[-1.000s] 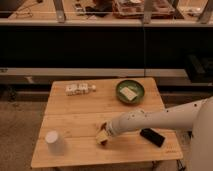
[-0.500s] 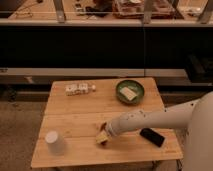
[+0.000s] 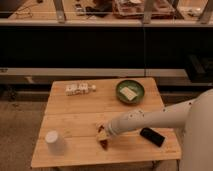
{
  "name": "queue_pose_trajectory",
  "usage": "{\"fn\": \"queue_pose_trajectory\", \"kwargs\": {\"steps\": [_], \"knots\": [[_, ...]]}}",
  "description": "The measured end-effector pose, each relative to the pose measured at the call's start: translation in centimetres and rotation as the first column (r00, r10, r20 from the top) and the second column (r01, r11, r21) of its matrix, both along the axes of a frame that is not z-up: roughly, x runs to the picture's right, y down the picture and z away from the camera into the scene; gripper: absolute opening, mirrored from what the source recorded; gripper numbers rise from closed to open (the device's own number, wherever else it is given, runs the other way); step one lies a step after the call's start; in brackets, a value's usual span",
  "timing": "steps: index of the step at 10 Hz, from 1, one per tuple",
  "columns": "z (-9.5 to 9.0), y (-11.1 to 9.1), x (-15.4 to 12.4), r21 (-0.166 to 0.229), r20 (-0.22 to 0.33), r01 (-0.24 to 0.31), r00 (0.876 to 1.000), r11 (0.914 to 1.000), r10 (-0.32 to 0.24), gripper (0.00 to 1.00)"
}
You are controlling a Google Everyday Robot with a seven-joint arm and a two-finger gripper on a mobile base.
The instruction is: Place the pepper on the white sponge
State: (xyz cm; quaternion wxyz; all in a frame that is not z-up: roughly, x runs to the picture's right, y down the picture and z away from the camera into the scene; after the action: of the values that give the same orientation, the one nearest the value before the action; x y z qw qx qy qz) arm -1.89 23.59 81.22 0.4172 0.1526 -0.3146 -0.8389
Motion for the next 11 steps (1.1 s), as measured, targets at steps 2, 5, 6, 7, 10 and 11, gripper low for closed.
{"fn": "queue_pose_trajectory", "kwargs": {"steps": [2,5,6,7,10,11], "knots": [[0.1,0.1,0.1,-0.001,-0.005,0.007,1.000,1.0000,-0.007,0.27],[-0.1,0.1,0.2,0.004,-0.017,0.040,0.999,0.9992,-0.039,0.24],[-0.3,0.1,0.2,0.010,-0.018,0.052,0.998,0.9986,-0.052,0.15],[-0.4,0.0,0.5,0.018,-0.024,0.063,0.998,0.9979,-0.062,0.05],[-1.7,-0.4,0.1,0.038,-0.004,0.048,0.999,0.9981,-0.048,0.01],[-2.5,-1.0,-0.4,0.049,0.014,0.034,0.999,0.9982,-0.035,0.01]]}}
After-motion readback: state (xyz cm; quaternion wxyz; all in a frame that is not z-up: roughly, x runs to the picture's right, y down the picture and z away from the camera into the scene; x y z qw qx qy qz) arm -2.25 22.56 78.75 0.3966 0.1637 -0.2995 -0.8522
